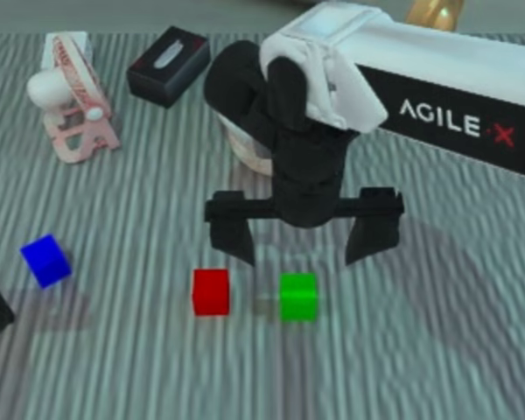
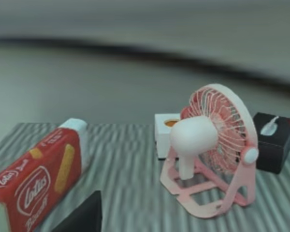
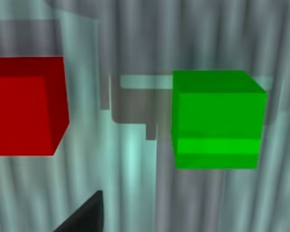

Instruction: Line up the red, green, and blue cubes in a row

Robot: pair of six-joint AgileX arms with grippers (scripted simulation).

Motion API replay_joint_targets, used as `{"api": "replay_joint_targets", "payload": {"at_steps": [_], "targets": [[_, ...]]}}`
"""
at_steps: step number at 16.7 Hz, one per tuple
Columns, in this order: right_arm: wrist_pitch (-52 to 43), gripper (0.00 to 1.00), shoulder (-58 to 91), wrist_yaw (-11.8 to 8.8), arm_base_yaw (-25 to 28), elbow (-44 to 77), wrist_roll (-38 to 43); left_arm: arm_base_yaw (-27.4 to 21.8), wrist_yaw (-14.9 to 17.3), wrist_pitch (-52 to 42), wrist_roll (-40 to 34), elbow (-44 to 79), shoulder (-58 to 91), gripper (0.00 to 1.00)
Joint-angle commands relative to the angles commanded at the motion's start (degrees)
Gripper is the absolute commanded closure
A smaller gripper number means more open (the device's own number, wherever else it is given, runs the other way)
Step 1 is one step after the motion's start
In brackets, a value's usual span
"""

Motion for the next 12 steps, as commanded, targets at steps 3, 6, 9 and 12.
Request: {"api": "replay_joint_targets", "payload": {"at_steps": [3,6,9,12], "targets": [[0.1,0.00,0.2,0.0,-0.3,-0.1,0.0,0.0,0.0,0.0,0.0,0.0,0.0,0.00],[1.9,0.00,-3.3,1.3,-1.6,-2.8,-1.8,-0.3,0.1,-1.9,1.7,2.7,2.7,0.00],[6.4,0.00,-12.2,3.8,-4.9,-9.6,-5.9,-0.8,0.3,-6.5,5.6,8.9,9.7,0.00],[13.2,0.00,-26.5,6.4,-10.0,-20.2,-11.5,-1.4,0.2,-13.2,11.3,17.7,21.0,0.00]]}}
